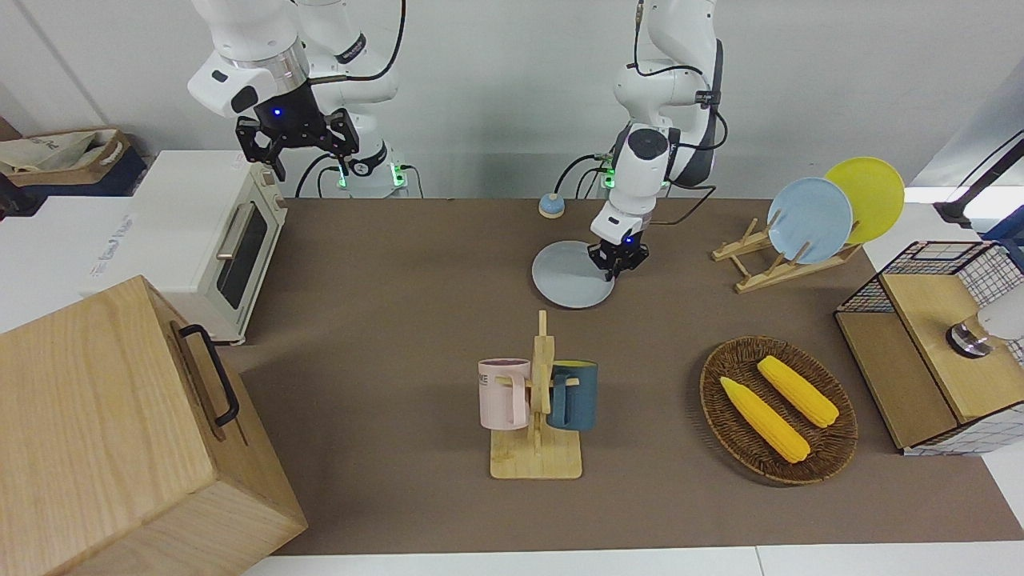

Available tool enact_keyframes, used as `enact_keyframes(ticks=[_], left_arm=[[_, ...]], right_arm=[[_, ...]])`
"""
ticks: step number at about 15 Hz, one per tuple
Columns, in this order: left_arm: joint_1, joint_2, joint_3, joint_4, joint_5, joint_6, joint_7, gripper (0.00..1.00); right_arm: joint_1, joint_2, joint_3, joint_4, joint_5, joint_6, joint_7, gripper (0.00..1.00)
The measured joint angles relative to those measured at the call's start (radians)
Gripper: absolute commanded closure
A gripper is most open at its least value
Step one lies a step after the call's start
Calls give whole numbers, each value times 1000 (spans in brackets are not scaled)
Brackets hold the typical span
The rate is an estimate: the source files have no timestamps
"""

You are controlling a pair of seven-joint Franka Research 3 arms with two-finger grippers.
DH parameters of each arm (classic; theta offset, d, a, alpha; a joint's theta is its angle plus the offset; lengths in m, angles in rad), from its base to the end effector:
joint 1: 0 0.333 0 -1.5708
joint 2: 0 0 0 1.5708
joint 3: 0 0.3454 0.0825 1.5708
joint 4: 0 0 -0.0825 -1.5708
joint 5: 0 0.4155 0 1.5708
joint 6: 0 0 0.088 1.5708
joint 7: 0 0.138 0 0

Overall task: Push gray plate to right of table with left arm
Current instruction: 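Push the gray plate with the left gripper toward the oven side, then keep pushing the gray plate with the left gripper farther toward the oven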

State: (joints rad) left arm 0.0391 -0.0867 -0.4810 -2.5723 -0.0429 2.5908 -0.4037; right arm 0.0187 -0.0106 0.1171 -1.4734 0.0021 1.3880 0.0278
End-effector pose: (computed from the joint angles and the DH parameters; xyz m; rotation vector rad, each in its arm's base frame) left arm 0.4285 -0.1991 0.2727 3.1133 -0.0048 0.1467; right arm 0.5552 0.0766 0.6618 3.1295 0.1696 -0.1171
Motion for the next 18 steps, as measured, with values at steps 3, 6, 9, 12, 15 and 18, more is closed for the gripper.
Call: enact_keyframes(ticks=[3, 6, 9, 12, 15, 18], left_arm=[[-7, 18, -50, 19, 0, 1, -73, 1000], [-8, 29, -89, 35, 0, 1, -138, 1000], [-31, 50, -114, 63, 0, 2, -218, 1000], [-69, 80, -118, 95, 1, 2, -278, 1000], [-100, 112, -119, 124, 52, 1, -368, 1000], [-144, 184, -121, 198, 172, -29, -532, 1000]], right_arm=[[0, 0, 0, 0, 0, 0, 0, 17], [0, 0, 0, 0, 0, 0, 0, 17], [0, 0, 0, 0, 0, 0, 0, 17], [0, 0, 0, 0, 0, 0, 0, 17], [0, 0, 0, 0, 0, 0, 0, 17], [0, 0, 0, 0, 0, 0, 0, 17]])
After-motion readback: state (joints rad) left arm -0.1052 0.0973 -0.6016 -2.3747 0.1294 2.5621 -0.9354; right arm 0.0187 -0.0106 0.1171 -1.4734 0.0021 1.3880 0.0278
